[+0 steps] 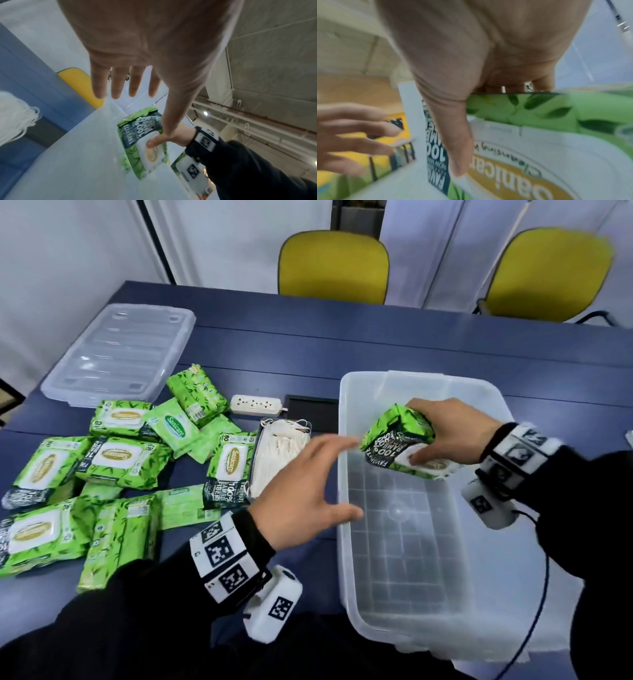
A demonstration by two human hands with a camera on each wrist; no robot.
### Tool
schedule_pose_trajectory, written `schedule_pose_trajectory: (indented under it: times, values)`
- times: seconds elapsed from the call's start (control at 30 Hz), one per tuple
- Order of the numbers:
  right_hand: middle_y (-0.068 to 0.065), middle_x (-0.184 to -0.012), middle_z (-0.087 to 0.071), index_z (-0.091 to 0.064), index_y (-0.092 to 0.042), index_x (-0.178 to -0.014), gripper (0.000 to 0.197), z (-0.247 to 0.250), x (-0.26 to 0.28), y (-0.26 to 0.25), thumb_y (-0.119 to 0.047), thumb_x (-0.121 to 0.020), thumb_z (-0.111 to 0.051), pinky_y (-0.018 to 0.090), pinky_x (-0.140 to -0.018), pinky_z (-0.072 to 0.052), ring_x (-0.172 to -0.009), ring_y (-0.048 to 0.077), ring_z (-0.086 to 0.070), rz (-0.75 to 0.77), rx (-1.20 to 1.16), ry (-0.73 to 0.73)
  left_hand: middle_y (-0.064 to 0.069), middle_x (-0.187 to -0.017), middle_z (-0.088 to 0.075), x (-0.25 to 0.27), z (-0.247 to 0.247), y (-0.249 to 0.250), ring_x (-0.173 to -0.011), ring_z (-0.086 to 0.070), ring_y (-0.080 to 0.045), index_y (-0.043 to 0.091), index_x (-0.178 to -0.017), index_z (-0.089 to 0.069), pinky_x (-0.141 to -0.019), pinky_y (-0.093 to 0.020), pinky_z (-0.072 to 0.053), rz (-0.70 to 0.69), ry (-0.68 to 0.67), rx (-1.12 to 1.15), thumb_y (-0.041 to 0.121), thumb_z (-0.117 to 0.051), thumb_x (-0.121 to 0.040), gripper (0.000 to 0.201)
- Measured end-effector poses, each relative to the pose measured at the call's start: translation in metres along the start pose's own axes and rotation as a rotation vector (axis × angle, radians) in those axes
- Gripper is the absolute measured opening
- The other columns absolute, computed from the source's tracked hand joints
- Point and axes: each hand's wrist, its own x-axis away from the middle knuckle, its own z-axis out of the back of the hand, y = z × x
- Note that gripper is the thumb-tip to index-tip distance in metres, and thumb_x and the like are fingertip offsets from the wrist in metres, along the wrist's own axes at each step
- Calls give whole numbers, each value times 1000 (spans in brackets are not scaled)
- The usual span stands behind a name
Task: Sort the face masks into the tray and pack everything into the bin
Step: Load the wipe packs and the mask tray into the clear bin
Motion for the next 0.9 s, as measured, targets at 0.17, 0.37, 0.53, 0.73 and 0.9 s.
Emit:
schedule_pose_trajectory:
  times: [0.17, 0.37, 0.53, 0.73, 0.9]
  values:
    - [5, -142, -56, -39, -26, -146, 84, -85, -44, 57, -44, -75, -82, 41, -105, -43, -127, 29, -54, -113, 189, -71, 16, -165, 2, 8, -29, -19, -144, -39, -15, 36, -155, -32, -111, -33, -43, 88, -313, -158, 49, -83, -79, 92]
    - [11, -157, -28, -14, -39, -156, 102, -161, -44, 76, -25, -77, -77, 55, -119, -21, -144, 36, -27, -310, 254, 213, 21, -162, -14, 9, -31, -23, -103, -48, 14, 39, -158, -25, -84, -1, -35, 81, -356, -28, 32, -80, -87, 90]
    - [4, -169, 18, 21, -35, -157, 104, -167, -52, 86, -28, -93, -60, 55, -123, 5, -156, 26, 12, -264, 228, 105, 22, -159, -20, 4, -30, -24, -95, -44, 24, 37, -160, -23, -79, 3, -33, 101, -403, 19, 29, -81, -86, 94]
    - [4, -170, -4, 3, -38, -159, 115, -146, -52, 88, -50, -79, -78, 62, -123, -10, -156, 27, -10, -226, 58, 101, 17, -151, -48, 11, -4, -32, -106, -67, -21, 31, -151, -45, -97, -31, -56, 216, -263, 476, 10, -82, -86, 78]
    - [9, -153, -44, -38, -31, -149, 84, -115, -38, 55, -48, -79, -81, 52, -116, -34, -141, 30, -42, -126, -304, 421, -6, -115, -73, 39, 68, -127, -91, -68, -18, 17, -119, -70, -85, -38, -57, 584, 403, 454, 13, -78, -88, 33]
